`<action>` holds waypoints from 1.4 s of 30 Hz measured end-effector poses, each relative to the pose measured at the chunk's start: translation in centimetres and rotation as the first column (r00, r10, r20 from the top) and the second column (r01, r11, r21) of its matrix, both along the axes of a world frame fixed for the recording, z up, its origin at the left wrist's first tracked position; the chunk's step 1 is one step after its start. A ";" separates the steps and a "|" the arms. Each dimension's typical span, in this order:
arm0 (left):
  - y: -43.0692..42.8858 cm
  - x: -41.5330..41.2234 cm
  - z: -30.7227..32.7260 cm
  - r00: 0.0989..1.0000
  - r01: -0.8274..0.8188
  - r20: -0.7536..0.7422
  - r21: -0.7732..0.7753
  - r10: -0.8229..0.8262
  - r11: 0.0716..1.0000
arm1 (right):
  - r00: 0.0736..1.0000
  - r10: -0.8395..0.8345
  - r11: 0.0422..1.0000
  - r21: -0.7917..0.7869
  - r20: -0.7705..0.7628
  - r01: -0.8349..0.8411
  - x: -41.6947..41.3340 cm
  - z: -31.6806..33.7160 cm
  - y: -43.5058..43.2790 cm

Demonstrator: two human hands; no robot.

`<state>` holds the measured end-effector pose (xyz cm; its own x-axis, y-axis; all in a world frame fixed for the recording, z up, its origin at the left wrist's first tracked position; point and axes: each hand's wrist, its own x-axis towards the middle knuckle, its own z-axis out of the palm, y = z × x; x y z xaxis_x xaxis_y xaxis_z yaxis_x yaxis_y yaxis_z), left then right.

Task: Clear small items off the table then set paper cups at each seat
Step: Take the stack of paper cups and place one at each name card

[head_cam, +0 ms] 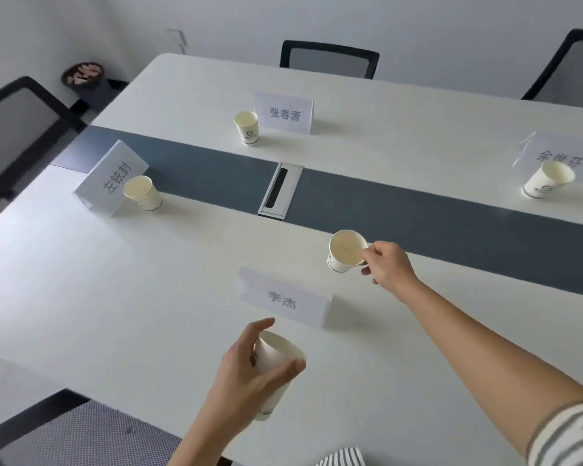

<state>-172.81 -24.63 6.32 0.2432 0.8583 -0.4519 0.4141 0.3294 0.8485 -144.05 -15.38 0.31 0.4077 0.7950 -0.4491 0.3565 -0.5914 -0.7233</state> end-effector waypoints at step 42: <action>-8.0 7.2 1.2 0.784 0.618 0.001 0.091 -0.621 0.780 | 0.972 -0.222 0.972 -0.066 0.075 0.227 -2.4 7.2 -37.1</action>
<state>-165.56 -32.68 7.53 0.7475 0.5508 -0.3712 0.4792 -0.0602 0.8756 -146.44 -52.43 7.54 0.6033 0.6455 -0.4683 0.2546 -0.7124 -0.6540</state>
